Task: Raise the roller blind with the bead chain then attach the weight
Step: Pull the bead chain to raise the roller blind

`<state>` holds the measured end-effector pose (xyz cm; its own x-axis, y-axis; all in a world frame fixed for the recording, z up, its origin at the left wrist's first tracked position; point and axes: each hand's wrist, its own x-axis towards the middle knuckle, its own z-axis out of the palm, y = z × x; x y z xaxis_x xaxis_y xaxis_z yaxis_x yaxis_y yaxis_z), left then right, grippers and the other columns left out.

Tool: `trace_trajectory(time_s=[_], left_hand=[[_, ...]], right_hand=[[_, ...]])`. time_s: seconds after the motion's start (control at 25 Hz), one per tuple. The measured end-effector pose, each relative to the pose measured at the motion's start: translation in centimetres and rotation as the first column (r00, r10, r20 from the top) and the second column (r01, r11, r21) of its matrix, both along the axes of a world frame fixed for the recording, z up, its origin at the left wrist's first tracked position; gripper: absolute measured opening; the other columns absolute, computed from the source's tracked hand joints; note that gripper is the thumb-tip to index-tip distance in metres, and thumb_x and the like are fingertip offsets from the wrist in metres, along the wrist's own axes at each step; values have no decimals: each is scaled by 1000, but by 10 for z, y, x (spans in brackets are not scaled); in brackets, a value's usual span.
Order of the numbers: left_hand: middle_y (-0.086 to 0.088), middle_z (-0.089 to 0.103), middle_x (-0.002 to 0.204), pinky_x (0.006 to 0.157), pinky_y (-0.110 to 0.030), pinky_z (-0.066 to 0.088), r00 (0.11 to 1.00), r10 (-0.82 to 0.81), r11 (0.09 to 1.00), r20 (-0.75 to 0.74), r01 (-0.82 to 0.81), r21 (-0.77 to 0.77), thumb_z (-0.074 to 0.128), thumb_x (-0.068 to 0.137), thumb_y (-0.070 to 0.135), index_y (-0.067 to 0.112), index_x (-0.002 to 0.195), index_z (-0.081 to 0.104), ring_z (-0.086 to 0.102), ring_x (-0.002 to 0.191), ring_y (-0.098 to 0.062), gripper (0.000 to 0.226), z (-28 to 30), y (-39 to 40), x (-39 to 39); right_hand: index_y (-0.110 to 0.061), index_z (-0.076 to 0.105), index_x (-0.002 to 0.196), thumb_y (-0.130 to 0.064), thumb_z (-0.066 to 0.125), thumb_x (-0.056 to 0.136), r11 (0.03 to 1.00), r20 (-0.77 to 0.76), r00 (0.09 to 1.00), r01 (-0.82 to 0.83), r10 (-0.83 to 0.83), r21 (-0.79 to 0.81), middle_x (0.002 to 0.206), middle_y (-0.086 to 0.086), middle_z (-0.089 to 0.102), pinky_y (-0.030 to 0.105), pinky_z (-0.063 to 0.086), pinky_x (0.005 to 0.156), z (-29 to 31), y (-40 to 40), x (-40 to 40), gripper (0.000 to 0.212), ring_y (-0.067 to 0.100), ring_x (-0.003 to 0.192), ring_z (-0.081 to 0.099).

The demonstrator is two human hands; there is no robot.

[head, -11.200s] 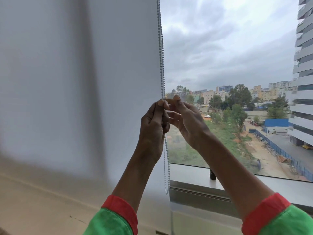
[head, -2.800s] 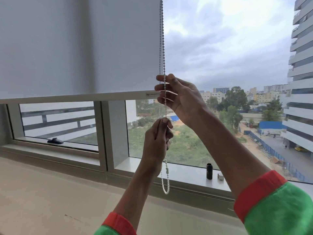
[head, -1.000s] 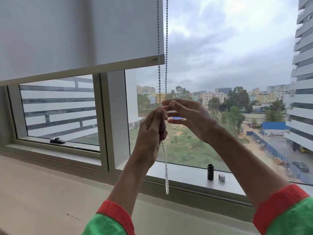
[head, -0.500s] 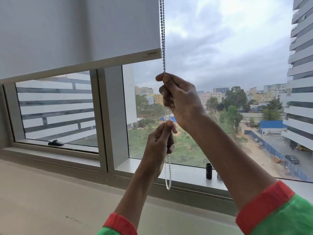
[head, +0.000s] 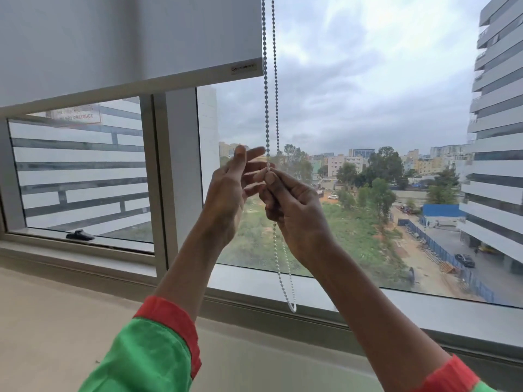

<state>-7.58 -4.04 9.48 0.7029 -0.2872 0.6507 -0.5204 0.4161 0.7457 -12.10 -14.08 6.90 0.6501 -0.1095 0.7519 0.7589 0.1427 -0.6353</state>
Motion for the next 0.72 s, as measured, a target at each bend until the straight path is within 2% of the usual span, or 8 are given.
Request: trace_trajectory(time_s=[0.12, 0.2, 0.32, 0.4, 0.52, 0.6, 0.72], left_hand=[[-4, 73, 86, 73, -28, 55, 999, -30, 997, 43, 33, -66, 33, 100, 29, 15, 107, 62, 70, 78, -14, 34, 34, -3, -7], [-1, 68, 72, 62, -26, 52, 997, -57, 994, 48, 61, -87, 36, 100, 28, 13, 104, 63, 64, 63, -11, 31, 48, -7, -13], [6, 46, 50, 43, -19, 29, 998, -50, 996, 33, 52, -69, 42, 98, 32, 16, 81, 65, 35, 42, -6, 32, 54, -16, -18], [8, 39, 46, 40, -19, 23, 998, -50, 996, 25, 52, -70, 43, 98, 31, 18, 69, 58, 27, 39, -6, 35, 49, -20, -19], [8, 38, 47, 41, -19, 22, 998, -55, 995, 22, 56, -83, 44, 98, 31, 21, 64, 56, 26, 39, -6, 37, 34, -19, -20], [10, 37, 46, 43, -19, 23, 998, -66, 993, 21, 68, -95, 44, 98, 32, 21, 64, 57, 27, 41, -6, 38, 23, -16, -21], [9, 37, 47, 46, -20, 23, 993, -118, 985, 4, 118, -126, 44, 97, 31, 22, 65, 60, 27, 43, -6, 37, 12, -12, -24]], right_hand=[[-9, 66, 86, -9, 46, 96, 1000, -38, 999, 0, -1, -13, 48, -9, 42, 14, 23, 44, -15, 1, 4, 23, 5, 47, 31], [-13, 67, 83, -10, 46, 95, 1000, -52, 999, -3, 1, -30, 48, -10, 42, 15, 23, 45, -24, -1, 5, 24, 6, 48, 30], [-16, 68, 83, -11, 47, 95, 998, -61, 998, -26, 22, -62, 50, -10, 42, 14, 25, 46, -33, -5, 7, 25, 6, 49, 30], [-16, 68, 82, -11, 48, 95, 996, -82, 996, -41, 35, -73, 51, -9, 42, 14, 26, 46, -38, -7, 9, 25, 6, 49, 31], [-11, 69, 86, -13, 50, 91, 991, -123, 986, -120, 112, -53, 52, -5, 45, 15, 26, 47, -48, -13, 11, 19, 6, 49, 34], [-9, 71, 90, -21, 54, 88, 985, -179, 973, -156, 142, -70, 55, -2, 52, 19, 29, 52, -55, -19, 12, 21, 8, 52, 39], [-12, 73, 91, -38, 49, 88, 989, -295, 953, -106, 72, -103, 68, 0, 67, 22, 37, 61, -50, -28, 12, 36, 11, 63, 52]])
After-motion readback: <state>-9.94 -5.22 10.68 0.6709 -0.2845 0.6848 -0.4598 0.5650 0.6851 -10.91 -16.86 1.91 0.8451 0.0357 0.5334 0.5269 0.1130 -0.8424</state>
